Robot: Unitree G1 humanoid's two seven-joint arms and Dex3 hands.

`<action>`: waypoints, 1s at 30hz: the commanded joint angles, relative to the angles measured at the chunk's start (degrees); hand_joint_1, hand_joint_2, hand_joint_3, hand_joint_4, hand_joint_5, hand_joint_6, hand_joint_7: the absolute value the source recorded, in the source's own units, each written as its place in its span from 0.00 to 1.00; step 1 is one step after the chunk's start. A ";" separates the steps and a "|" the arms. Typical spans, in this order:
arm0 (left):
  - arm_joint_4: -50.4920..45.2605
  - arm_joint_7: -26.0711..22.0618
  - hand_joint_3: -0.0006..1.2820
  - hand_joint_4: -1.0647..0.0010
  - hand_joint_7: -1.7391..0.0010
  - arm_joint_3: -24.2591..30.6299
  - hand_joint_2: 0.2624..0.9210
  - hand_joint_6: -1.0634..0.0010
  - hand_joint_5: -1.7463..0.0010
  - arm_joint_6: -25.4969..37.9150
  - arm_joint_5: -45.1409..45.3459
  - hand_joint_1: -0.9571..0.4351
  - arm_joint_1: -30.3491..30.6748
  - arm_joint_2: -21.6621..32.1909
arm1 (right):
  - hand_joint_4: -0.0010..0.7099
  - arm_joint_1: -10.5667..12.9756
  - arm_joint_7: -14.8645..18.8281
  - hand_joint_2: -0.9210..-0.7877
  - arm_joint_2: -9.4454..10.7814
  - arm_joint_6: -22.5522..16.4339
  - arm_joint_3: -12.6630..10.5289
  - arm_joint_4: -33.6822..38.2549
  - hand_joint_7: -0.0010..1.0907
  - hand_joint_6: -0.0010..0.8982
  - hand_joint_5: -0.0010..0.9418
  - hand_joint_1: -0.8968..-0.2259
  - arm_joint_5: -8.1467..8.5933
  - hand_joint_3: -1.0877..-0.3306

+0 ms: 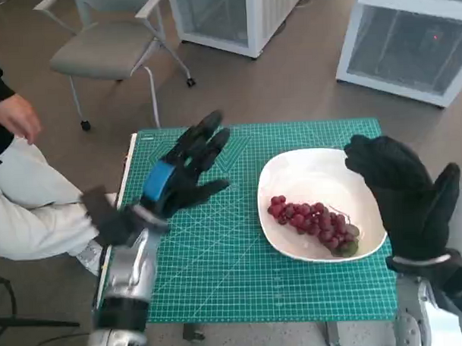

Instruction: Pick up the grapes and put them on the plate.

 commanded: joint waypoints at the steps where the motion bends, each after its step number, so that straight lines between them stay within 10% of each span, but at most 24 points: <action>1: -6.40 1.82 0.04 0.73 0.99 0.69 1.00 0.71 0.99 0.67 -1.62 0.34 4.21 -0.99 | 0.63 0.54 0.69 0.00 -0.21 0.62 0.12 1.12 0.86 0.25 0.75 0.77 0.10 0.60; 30: -15.97 5.24 0.14 0.67 1.00 -0.56 1.00 0.70 0.99 3.66 -1.40 0.33 11.65 -0.58 | 0.62 -0.38 1.62 0.00 -0.46 1.52 -0.06 2.11 0.88 0.25 0.76 0.78 0.62 0.59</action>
